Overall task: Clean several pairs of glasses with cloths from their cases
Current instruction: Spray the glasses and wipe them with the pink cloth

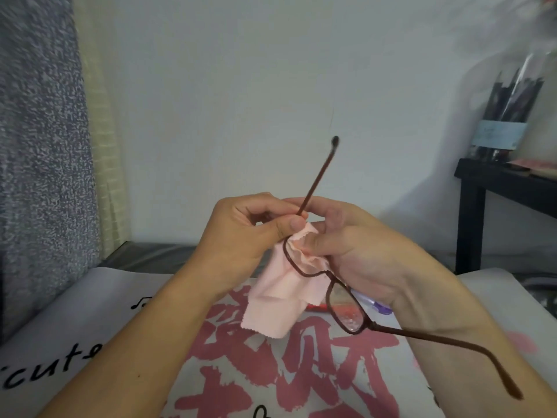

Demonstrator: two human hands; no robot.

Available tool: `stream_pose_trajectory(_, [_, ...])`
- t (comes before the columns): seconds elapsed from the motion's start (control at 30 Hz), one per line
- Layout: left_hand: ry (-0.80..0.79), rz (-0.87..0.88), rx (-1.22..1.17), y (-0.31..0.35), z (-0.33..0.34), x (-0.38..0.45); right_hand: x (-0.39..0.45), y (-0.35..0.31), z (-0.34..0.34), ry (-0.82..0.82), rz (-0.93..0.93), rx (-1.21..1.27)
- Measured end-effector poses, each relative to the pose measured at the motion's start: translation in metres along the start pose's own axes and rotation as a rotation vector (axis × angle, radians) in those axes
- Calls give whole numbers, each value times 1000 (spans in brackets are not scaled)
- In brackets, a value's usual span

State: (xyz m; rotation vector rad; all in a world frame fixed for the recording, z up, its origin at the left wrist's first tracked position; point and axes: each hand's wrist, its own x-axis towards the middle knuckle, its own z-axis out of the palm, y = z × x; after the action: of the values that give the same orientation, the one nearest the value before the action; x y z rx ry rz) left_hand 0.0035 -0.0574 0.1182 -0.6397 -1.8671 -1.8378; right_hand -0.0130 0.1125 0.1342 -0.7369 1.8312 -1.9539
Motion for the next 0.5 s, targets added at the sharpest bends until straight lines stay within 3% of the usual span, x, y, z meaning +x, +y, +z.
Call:
stream_pose_trajectory(0.2, [4, 31, 84, -3, 6, -4, -4, 0, 6, 15, -4, -50])
stream_pose_trajectory(0.5, [-219, -150, 13, 24, -6, -2, -7, -6, 0, 18, -7, -95])
